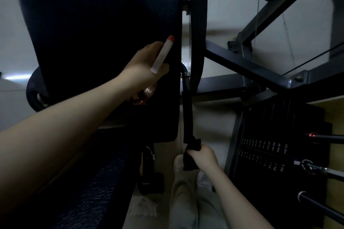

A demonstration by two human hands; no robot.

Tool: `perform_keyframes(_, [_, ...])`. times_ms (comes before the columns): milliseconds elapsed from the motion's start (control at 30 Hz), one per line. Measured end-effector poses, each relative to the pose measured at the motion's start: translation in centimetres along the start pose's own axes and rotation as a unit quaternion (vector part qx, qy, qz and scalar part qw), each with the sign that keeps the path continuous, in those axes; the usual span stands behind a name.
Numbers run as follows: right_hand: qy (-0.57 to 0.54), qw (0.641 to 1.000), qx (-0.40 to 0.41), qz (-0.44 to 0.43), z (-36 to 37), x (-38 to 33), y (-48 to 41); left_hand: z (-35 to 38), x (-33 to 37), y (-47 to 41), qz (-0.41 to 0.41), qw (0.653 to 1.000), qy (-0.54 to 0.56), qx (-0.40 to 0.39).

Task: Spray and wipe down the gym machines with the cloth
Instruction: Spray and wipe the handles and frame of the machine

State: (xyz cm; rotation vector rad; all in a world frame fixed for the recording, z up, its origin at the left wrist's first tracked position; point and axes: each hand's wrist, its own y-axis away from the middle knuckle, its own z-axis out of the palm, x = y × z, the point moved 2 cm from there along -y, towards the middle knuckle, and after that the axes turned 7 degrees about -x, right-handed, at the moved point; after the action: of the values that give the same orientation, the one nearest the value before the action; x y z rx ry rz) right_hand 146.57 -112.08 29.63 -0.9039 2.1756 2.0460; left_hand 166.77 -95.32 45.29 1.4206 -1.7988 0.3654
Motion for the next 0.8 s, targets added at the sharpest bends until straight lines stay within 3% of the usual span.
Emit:
perform_keyframes(167, [-0.067, 0.995, 0.039, -0.055, -1.4, -1.6, 2.3, 0.2, 1.8, 1.5, 0.068, 0.987, -0.140, -0.047])
perform_keyframes(433, [-0.047, 0.988, 0.100, -0.107, -3.2, -5.2, 6.6, 0.6, 3.1, 5.3, 0.122, 0.908, -0.387, -0.104])
perform_keyframes(533, [-0.047, 0.985, 0.093, -0.137, -3.8, -6.5, 8.4, -0.8, 4.2, 6.7, 0.115, 0.908, -0.390, -0.099])
perform_keyframes(800, [-0.081, 0.976, 0.073, -0.188, -5.2, -11.1, 12.8, -9.0, 4.1, 10.5, 0.028, 0.974, -0.223, -0.021])
